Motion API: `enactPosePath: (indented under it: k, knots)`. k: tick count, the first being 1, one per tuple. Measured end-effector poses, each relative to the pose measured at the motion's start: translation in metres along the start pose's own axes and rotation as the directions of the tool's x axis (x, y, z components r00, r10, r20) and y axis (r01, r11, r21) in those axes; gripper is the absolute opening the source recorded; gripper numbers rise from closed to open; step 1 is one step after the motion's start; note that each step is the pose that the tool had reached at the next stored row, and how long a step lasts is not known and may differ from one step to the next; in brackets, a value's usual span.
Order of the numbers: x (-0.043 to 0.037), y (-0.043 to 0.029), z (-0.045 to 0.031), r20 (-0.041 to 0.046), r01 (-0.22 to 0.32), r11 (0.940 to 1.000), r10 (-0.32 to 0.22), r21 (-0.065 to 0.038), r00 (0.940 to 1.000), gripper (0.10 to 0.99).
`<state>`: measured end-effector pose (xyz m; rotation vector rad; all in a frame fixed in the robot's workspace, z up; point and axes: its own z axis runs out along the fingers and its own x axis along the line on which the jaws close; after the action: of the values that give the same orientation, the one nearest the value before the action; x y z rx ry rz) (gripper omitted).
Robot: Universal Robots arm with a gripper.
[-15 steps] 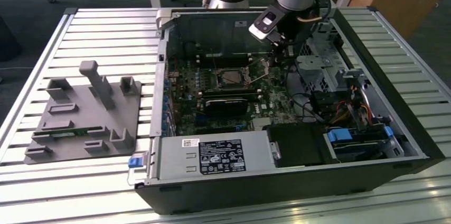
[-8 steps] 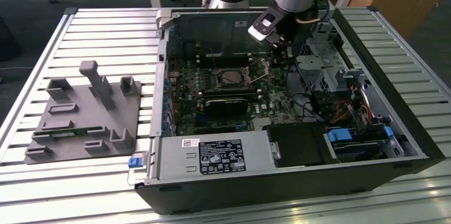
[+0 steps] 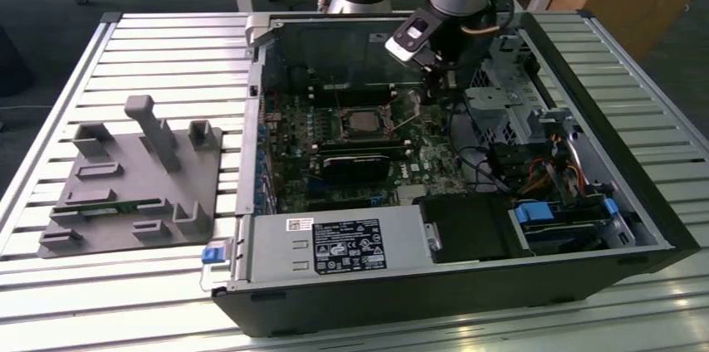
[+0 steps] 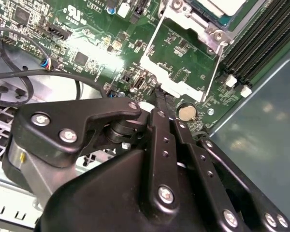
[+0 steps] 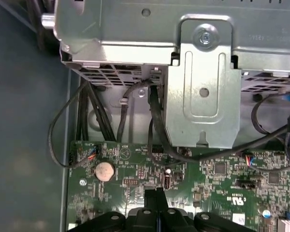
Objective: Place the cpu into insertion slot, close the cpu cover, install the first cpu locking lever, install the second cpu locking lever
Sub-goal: 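Close the cpu cover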
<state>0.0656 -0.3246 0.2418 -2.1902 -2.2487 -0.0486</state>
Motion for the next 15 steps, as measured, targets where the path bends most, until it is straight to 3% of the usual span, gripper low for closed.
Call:
enactPosePath:
  k: [15]
  knots:
    - [0.0009,-0.031,-0.0031,-0.0001,0.0,1.0,0.0,0.0,1.0,0.106]
